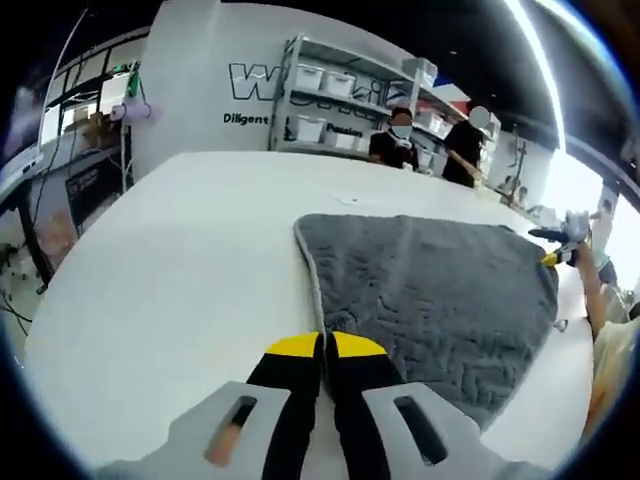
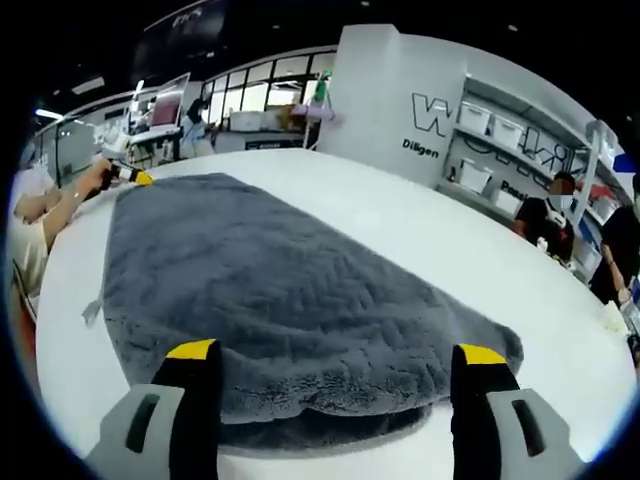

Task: Fold the towel on the table until its edges align and the towel forms a compact rectangular stack.

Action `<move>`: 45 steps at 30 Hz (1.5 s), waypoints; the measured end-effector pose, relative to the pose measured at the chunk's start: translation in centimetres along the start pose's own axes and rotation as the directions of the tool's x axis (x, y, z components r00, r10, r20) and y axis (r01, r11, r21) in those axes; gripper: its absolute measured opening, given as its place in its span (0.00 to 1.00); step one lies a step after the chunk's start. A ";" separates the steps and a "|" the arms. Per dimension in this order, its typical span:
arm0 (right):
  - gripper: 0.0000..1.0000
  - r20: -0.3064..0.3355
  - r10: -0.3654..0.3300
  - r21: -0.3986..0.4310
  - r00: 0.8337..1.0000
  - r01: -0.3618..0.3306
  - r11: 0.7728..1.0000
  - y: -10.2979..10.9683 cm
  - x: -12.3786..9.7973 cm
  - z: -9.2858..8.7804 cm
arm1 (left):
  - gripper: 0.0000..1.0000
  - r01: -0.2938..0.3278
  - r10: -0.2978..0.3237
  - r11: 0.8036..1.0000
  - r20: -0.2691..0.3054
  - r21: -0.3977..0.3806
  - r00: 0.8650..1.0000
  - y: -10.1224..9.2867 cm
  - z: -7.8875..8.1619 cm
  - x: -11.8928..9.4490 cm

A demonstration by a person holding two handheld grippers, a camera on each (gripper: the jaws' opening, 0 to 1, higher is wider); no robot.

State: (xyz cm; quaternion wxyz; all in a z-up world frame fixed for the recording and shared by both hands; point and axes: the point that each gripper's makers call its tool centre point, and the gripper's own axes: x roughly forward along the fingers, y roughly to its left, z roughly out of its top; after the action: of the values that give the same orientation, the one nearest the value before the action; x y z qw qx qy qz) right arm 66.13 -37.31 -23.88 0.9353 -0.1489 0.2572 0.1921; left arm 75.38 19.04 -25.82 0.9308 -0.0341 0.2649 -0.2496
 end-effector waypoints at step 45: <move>0.96 -0.046 0.011 0.007 0.999 -0.011 1.000 0.0 0.1 -1.1 | 0.24 -0.465 0.504 0.855 0.157 -0.230 0.849 12.3 1.4 -8.7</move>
State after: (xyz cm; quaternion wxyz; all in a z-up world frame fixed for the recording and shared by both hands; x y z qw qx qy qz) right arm 65.75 -37.72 -24.78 0.9286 -0.1485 0.2801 0.1929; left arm 75.23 33.91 -22.86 0.9791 -0.0780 0.1862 0.0246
